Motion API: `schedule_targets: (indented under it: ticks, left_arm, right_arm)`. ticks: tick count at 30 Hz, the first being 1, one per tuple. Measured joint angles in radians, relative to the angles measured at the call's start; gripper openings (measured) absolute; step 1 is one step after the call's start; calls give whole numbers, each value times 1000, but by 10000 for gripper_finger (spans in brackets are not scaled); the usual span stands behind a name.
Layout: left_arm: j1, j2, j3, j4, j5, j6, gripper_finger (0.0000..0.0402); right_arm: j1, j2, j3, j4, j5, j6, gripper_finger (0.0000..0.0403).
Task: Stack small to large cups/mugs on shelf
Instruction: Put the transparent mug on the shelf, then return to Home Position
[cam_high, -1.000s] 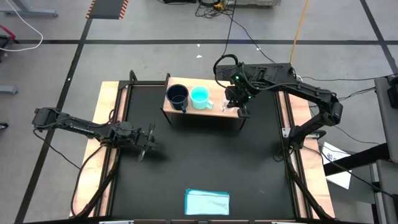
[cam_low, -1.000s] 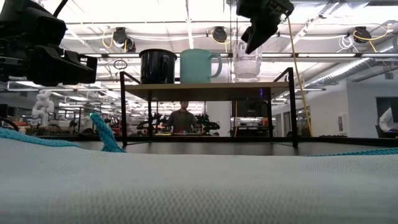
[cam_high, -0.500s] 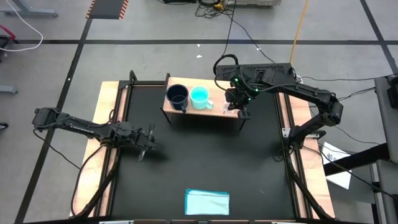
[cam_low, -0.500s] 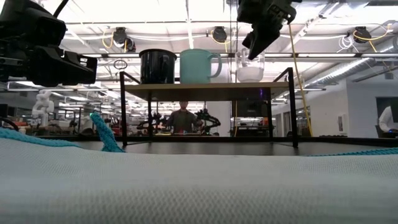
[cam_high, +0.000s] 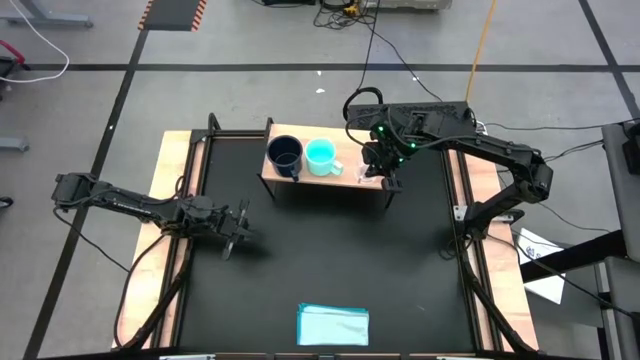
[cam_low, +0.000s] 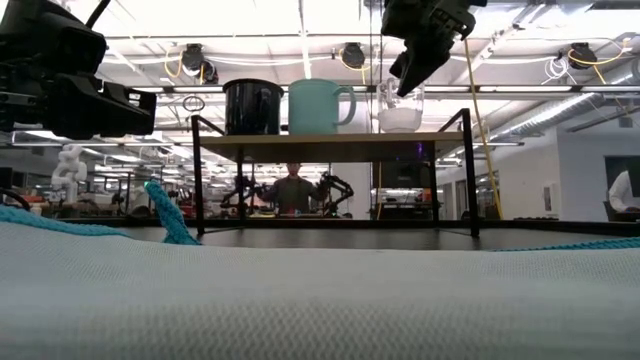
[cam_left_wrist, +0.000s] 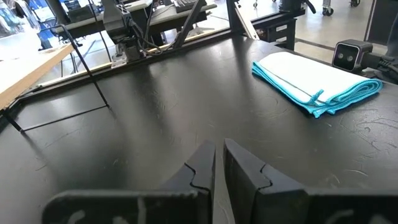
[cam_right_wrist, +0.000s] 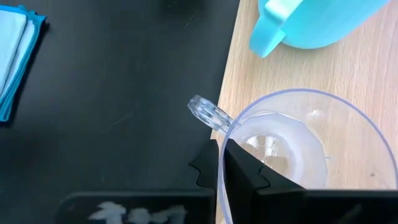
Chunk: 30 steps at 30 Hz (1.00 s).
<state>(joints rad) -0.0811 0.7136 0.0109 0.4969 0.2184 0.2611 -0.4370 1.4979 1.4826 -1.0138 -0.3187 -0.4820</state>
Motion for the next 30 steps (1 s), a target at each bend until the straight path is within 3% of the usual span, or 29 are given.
schedule_targets:
  ticks: [30]
  left_arm:
    - [0,0,0,1,0,1,35]
  right_arm:
    - [-21,-21,-3,1,2,17,92]
